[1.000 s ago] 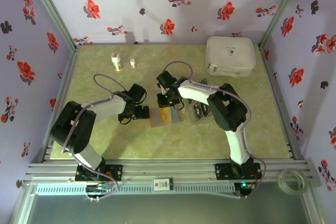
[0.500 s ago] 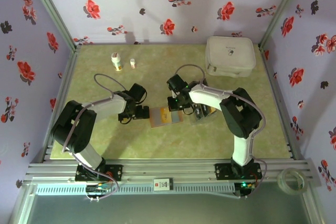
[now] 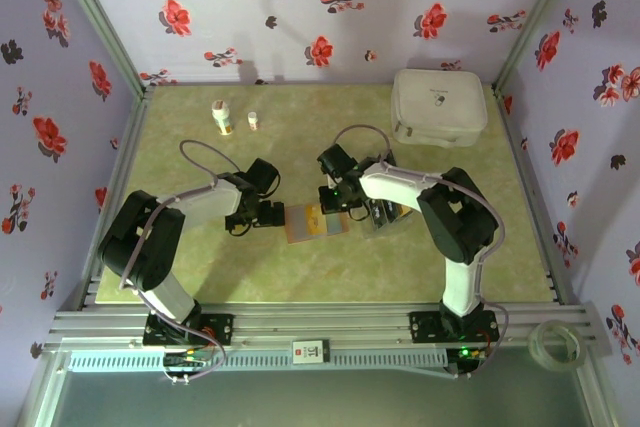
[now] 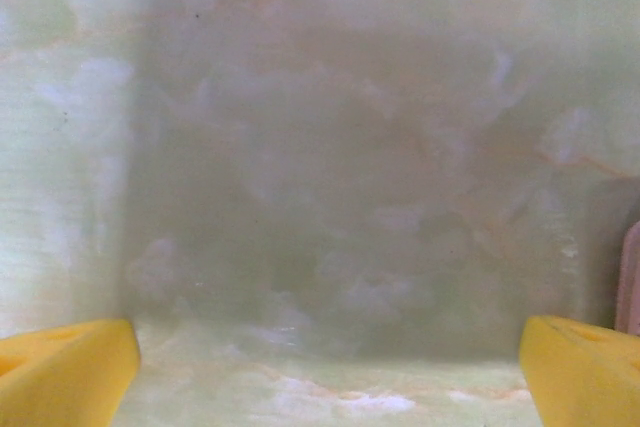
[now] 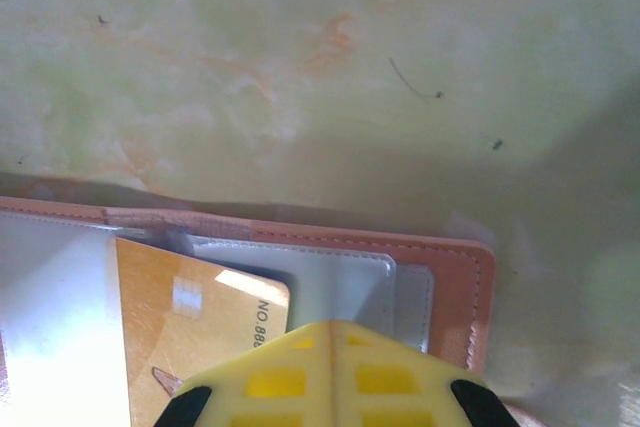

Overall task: Put the credit cards into the card holder
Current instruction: Insert the credit card into the card slot.

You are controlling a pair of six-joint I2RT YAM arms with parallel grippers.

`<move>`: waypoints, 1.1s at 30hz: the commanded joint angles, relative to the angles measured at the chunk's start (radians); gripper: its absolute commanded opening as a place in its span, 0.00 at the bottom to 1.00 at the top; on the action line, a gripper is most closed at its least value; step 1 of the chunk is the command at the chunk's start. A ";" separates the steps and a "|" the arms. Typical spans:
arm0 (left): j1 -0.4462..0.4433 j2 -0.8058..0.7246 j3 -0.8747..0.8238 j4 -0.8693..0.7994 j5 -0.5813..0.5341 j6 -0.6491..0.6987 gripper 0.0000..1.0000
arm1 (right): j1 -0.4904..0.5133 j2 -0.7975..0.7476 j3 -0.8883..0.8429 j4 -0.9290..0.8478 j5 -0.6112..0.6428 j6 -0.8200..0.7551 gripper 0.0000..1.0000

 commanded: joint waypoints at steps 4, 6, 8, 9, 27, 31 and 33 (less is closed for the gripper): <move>-0.001 0.058 -0.011 0.086 0.022 0.017 1.00 | 0.026 0.036 0.046 -0.003 -0.006 0.016 0.00; -0.002 0.059 -0.011 0.085 0.022 0.017 1.00 | 0.032 0.042 0.053 -0.005 -0.005 0.016 0.00; -0.001 0.058 -0.012 0.088 0.022 0.017 1.00 | 0.037 0.046 0.058 -0.004 -0.007 0.017 0.00; -0.001 0.060 -0.009 0.088 0.025 0.017 1.00 | 0.038 0.049 0.060 -0.004 -0.009 0.018 0.00; -0.002 0.065 -0.007 0.088 0.026 0.016 1.00 | 0.057 0.038 0.054 0.040 -0.073 0.057 0.00; -0.001 0.064 -0.008 0.088 0.026 0.018 1.00 | 0.041 -0.015 0.007 0.042 -0.041 0.059 0.00; -0.002 0.065 -0.006 0.087 0.026 0.018 1.00 | 0.031 -0.039 -0.021 0.038 -0.031 0.059 0.00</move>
